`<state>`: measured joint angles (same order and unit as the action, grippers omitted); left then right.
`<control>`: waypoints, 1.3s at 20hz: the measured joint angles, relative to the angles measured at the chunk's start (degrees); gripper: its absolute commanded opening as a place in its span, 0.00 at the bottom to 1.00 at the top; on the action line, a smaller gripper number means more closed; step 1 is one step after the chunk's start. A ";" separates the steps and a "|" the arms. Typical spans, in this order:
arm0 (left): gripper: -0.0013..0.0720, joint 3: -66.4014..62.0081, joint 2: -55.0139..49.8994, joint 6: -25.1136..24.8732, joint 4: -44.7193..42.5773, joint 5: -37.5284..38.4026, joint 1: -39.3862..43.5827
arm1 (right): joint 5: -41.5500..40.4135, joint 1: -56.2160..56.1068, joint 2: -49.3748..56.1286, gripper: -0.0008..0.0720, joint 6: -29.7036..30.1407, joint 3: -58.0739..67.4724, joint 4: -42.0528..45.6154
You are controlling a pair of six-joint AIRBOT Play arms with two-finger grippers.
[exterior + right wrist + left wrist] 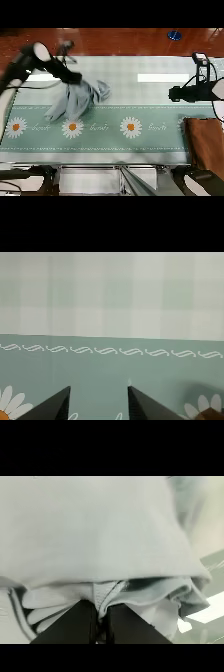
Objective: Fold the shirts.
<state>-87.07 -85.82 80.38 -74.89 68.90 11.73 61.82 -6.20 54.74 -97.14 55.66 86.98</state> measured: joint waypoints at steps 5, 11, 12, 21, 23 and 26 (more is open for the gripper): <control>0.05 -10.45 10.91 -0.02 2.01 -0.44 0.00 | 0.35 0.00 -6.69 0.58 -0.11 0.00 -0.09; 0.05 -17.38 19.89 1.03 3.06 1.64 0.46 | 1.38 0.00 -13.20 0.58 -0.17 0.00 -0.31; 0.05 -17.16 21.18 1.42 3.04 3.21 1.25 | 1.38 0.00 -14.03 0.58 -0.17 0.00 -0.55; 0.05 5.07 25.94 10.47 -0.92 4.42 20.11 | 2.43 0.00 -17.03 0.58 -0.13 0.00 -2.36; 0.05 12.46 24.70 13.07 -1.09 0.59 24.35 | 2.54 0.00 -17.11 0.58 -0.13 0.00 -2.97; 0.05 20.20 20.00 15.06 1.95 -5.70 29.79 | 2.56 0.00 -17.16 0.58 -0.22 0.00 -3.82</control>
<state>-66.87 -65.82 95.44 -72.95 63.20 41.52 64.38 -6.20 37.58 -97.36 55.66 83.15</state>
